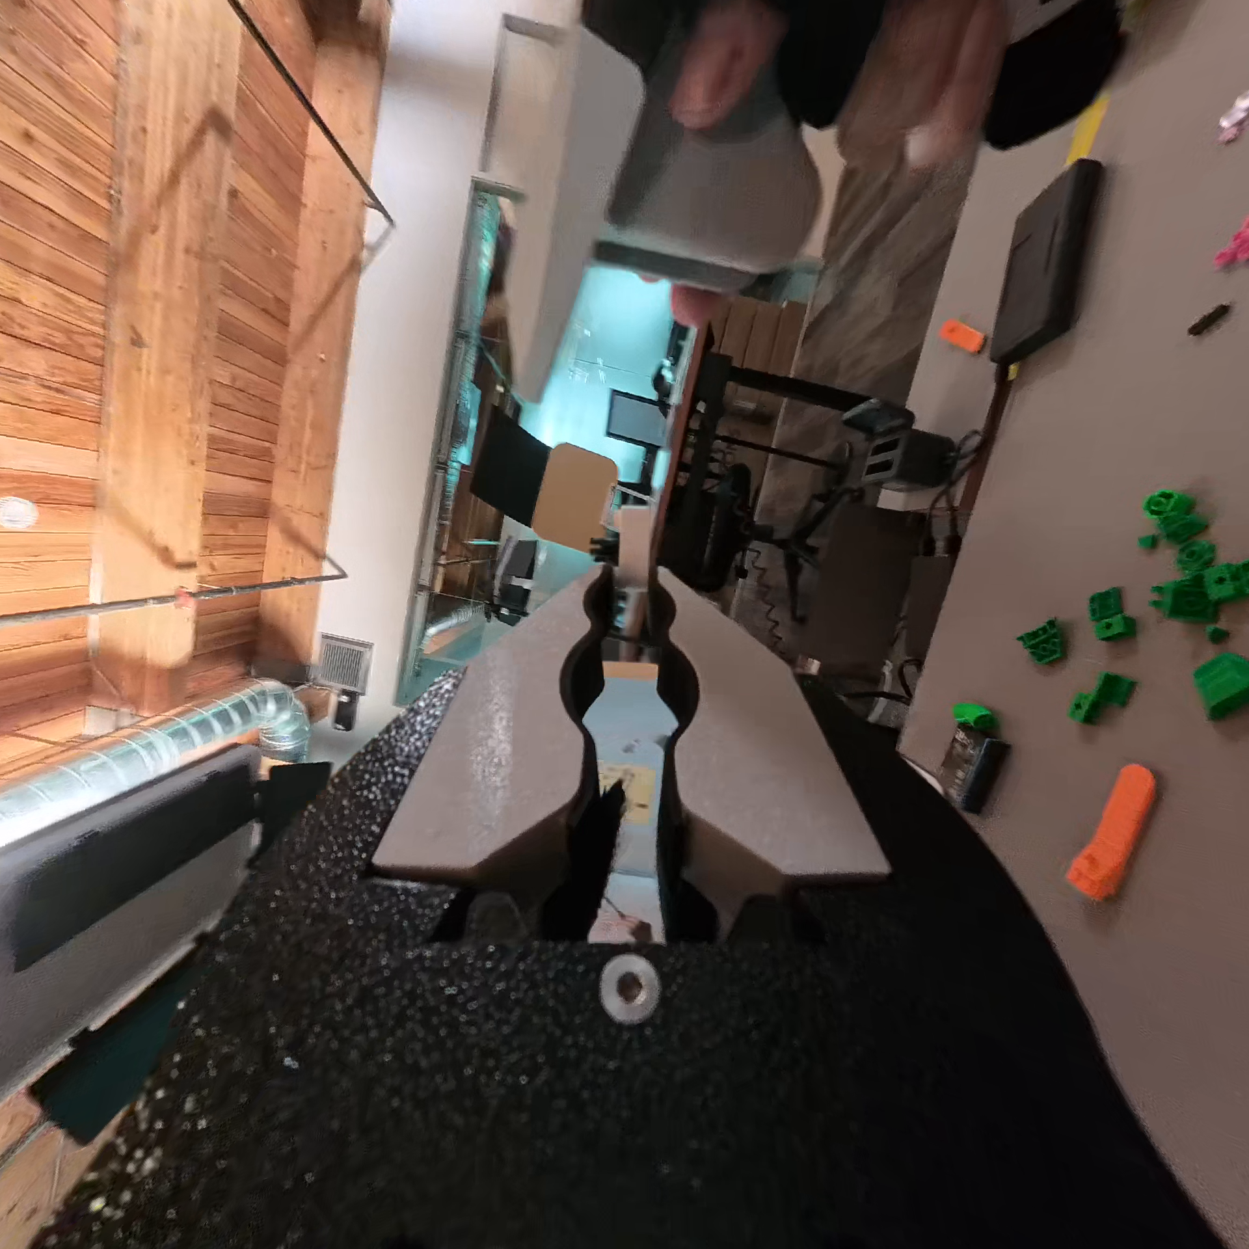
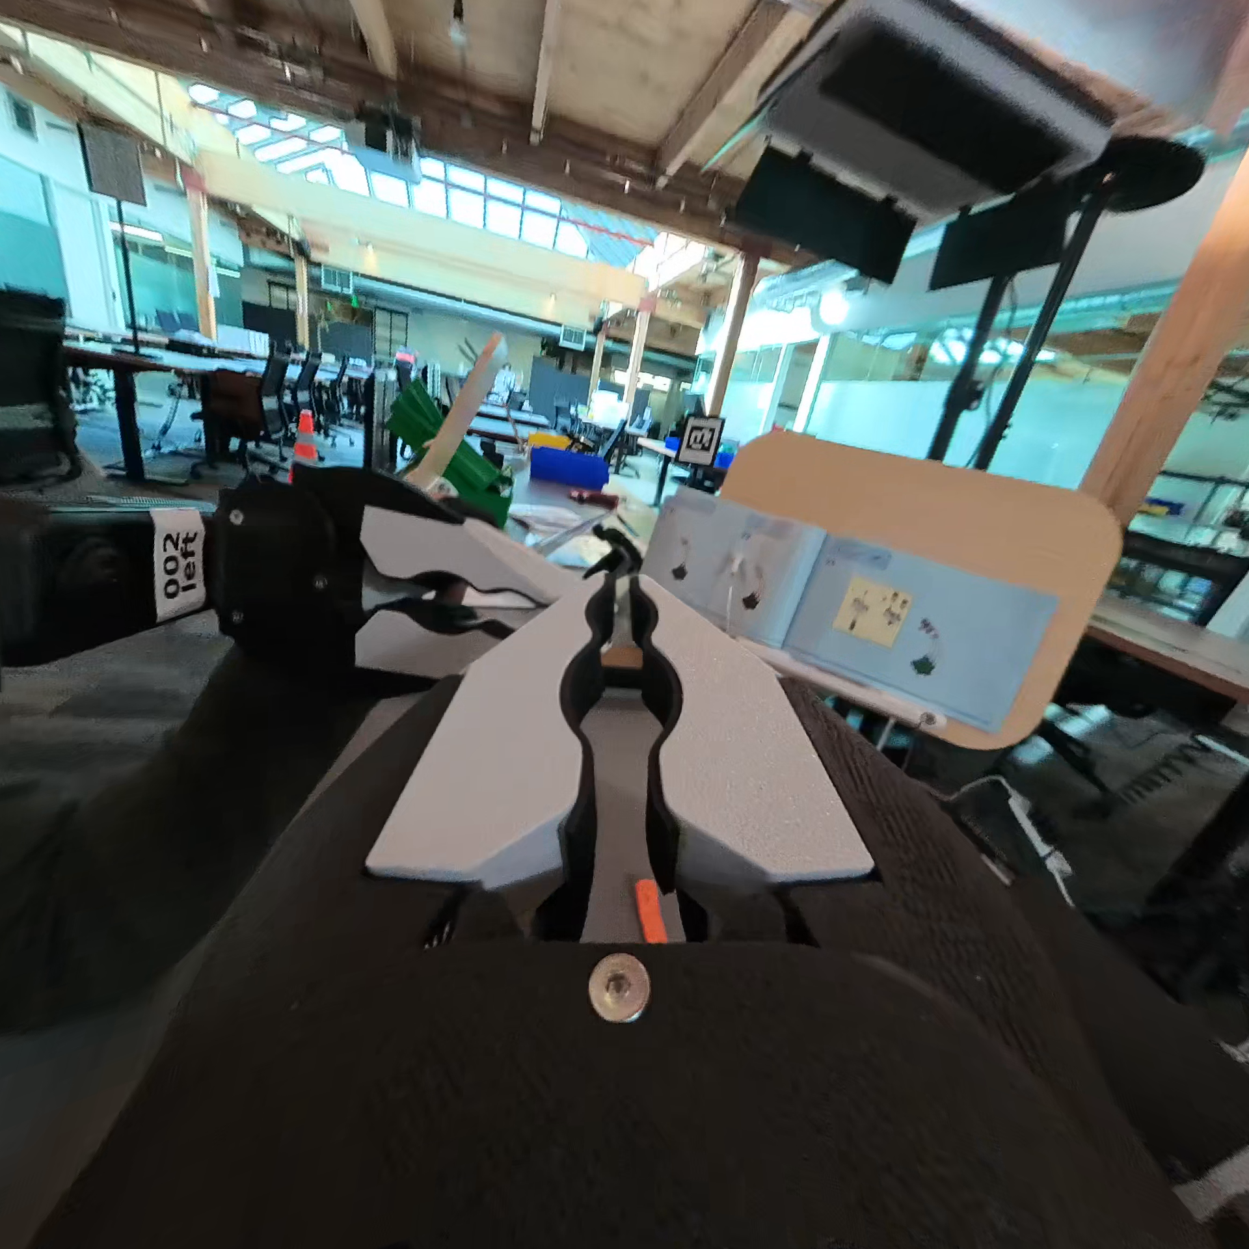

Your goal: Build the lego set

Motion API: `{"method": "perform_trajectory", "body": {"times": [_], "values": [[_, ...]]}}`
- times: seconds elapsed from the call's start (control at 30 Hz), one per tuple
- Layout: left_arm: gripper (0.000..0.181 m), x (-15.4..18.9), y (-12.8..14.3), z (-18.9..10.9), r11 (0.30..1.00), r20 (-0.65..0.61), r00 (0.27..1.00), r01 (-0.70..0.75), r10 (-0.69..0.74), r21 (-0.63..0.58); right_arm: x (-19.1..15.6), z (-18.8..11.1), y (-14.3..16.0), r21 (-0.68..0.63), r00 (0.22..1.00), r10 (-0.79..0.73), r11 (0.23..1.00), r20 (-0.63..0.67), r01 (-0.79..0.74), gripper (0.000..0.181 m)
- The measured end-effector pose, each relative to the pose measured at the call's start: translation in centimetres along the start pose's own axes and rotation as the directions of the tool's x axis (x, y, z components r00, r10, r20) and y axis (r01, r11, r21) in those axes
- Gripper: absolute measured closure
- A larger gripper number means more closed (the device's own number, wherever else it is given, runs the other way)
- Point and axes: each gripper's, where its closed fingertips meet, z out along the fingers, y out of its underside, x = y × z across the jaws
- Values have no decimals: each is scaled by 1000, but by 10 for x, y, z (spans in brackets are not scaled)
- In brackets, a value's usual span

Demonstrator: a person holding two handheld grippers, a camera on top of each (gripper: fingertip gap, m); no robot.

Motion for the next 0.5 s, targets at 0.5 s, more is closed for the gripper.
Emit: {"method": "perform_trajectory", "body": {"times": [0.5], "values": [[175, -2, -69, -18, 952, 82, 991, -128, 109, 277, -40, -35, 6, -351, 991, -136, 927, 19, 134, 162]]}}
